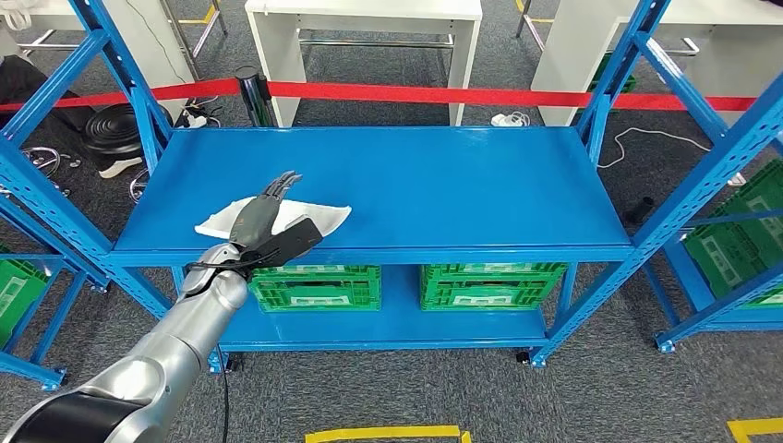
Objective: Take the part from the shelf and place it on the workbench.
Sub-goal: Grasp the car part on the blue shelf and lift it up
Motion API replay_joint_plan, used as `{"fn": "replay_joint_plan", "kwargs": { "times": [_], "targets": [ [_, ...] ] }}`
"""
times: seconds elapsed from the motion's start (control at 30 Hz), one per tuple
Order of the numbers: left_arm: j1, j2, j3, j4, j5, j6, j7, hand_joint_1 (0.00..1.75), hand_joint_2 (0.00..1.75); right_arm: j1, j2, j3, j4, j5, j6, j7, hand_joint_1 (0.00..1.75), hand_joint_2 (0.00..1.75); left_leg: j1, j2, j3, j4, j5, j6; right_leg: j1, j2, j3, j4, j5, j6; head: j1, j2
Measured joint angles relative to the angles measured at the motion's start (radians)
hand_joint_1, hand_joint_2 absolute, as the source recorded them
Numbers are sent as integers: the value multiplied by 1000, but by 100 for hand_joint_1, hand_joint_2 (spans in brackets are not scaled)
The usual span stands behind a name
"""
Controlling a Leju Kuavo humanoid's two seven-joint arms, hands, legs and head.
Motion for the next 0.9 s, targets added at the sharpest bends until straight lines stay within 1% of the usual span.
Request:
{"fn": "replay_joint_plan", "kwargs": {
  "times": [0.2,0.33,0.53,0.7,0.9],
  "targets": [
    [-9,20,-12,23,-43,15,37,0,175,-1,1,-1,0,7,-1,7,0,0,0,0,1,-1,0,-1,2,0,0,1,0,0,0,0],
    [-9,53,-22,33,-61,20,49,0,175,-2,1,-1,0,19,1,3,0,0,1,0,2,-3,1,-2,2,0,0,1,0,-1,0,0],
    [-8,98,-22,49,-61,-1,57,0,175,-1,1,-1,0,27,2,-8,0,0,2,-1,3,-4,2,-4,3,0,0,1,-1,-2,0,0],
    [-8,109,-22,56,-61,-1,58,0,175,-1,1,-1,0,27,2,-11,0,0,2,-1,2,-4,2,-4,3,-1,0,1,-1,-2,0,0],
    [-8,111,-23,57,-61,-1,58,0,175,-1,1,-2,0,27,2,-11,0,0,2,-1,2,-4,2,-4,3,-1,0,1,-1,-2,0,0]
  ]
}}
